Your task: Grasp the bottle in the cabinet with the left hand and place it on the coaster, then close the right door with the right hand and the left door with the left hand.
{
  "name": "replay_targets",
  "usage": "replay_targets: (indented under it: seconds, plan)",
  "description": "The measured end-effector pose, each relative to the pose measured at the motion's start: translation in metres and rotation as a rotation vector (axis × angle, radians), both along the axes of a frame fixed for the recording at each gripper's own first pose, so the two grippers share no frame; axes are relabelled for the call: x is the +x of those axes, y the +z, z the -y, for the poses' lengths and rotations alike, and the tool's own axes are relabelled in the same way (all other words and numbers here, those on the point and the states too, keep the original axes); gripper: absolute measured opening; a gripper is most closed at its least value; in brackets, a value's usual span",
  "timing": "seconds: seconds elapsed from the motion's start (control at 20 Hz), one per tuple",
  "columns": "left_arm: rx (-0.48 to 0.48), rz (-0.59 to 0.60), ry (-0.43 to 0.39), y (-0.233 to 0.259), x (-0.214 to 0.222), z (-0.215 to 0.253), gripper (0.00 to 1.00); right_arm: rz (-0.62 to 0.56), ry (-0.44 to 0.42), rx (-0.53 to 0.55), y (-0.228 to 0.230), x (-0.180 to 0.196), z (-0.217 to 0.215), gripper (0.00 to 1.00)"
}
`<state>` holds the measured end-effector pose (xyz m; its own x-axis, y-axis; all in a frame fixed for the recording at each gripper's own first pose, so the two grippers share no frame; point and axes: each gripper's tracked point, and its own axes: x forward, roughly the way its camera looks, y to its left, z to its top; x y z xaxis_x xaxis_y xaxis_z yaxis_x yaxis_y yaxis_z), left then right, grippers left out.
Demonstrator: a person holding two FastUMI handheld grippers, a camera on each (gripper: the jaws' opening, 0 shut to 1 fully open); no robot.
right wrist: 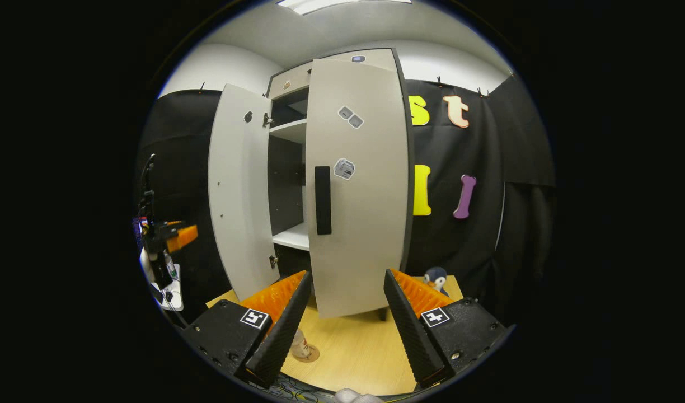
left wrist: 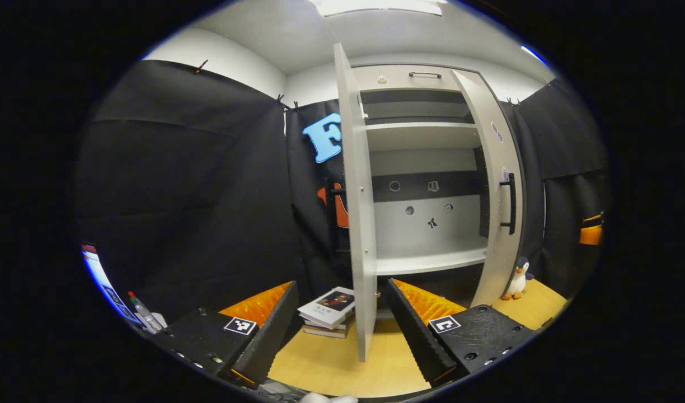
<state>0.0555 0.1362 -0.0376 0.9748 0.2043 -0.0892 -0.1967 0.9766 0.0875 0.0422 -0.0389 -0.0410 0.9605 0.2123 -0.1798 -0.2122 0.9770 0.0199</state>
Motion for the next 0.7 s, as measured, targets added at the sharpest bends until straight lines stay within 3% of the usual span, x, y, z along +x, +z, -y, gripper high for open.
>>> replay_targets:
  seconds: [0.3,0.55,0.7]
  plan:
    - [0.035,0.036,0.047,0.013,0.052,-0.066,0.95,-0.026,-0.091,0.007,-0.006,-0.043,0.006,0.81]
    - [0.031,0.049,-0.006,0.021,0.095,-0.073,0.96,-0.037,-0.144,0.03,-0.009,-0.059,0.016,0.81]
    - [0.056,0.051,0.01,0.023,0.106,-0.083,0.93,-0.049,-0.144,0.062,-0.013,-0.062,0.018,0.81]
